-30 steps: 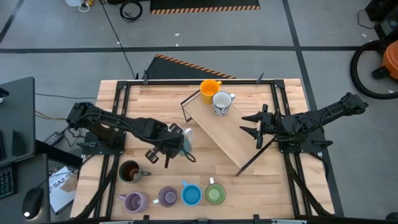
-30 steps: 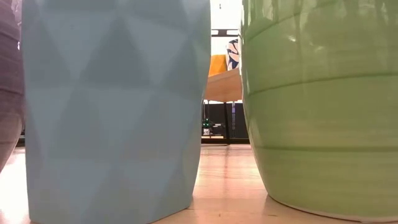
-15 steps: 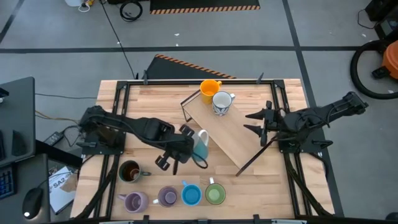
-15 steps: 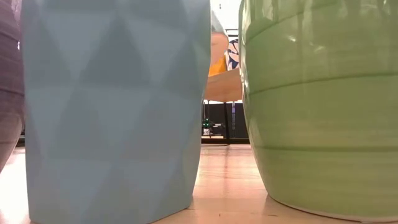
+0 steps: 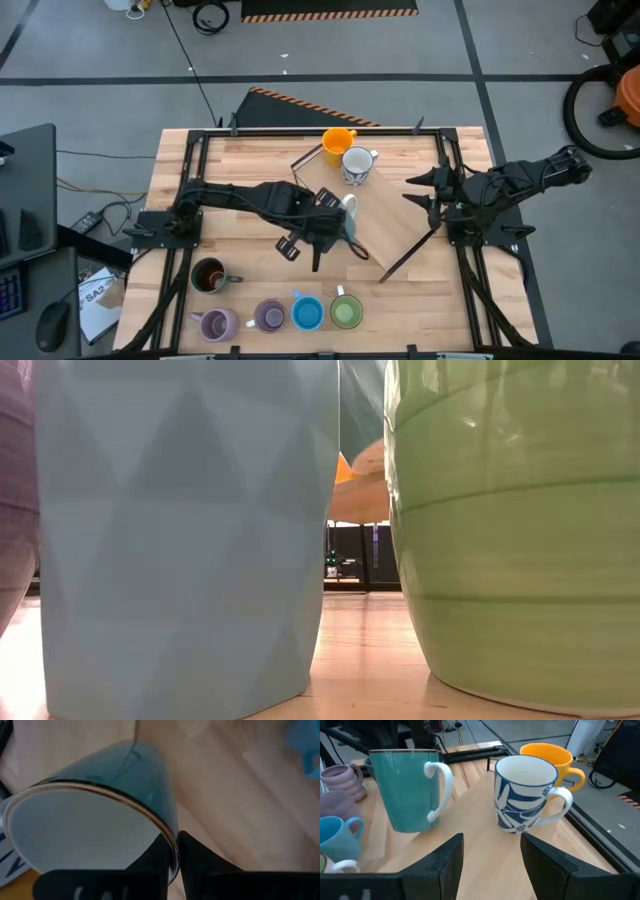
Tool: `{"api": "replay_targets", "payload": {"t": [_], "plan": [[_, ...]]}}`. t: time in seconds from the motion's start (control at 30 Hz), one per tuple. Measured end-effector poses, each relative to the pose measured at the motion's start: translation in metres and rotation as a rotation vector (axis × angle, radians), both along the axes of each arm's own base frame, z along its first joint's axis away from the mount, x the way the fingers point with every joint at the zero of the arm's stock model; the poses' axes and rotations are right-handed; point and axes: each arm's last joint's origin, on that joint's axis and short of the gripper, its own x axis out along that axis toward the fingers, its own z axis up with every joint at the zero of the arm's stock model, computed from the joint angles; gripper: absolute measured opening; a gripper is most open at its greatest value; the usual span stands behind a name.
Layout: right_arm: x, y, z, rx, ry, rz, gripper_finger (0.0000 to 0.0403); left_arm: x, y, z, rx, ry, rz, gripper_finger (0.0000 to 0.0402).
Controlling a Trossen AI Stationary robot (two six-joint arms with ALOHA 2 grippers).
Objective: Place coffee mugs
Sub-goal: Put the light blue mug on the shelf
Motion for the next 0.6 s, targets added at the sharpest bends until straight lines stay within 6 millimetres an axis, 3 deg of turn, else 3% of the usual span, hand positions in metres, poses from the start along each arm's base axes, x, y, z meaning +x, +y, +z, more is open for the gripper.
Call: {"api": "replay_targets", "payload": {"t": [0.27, 0.6], "plan": [[-0.0012, -0.0004, -0.0023, -0.007, 0.026, -0.001, 0.0203, 0.0086, 0.0008, -0.0030, 0.147, -0.044, -0.040, 0.0030], [0.0059, 0.0026, -0.0005, -0.004, 0.005, 0.021, 0.0203, 0.0044, -0.0060, -0.0036, 0.165, -0.009, -0.092, 0.0030]]}}
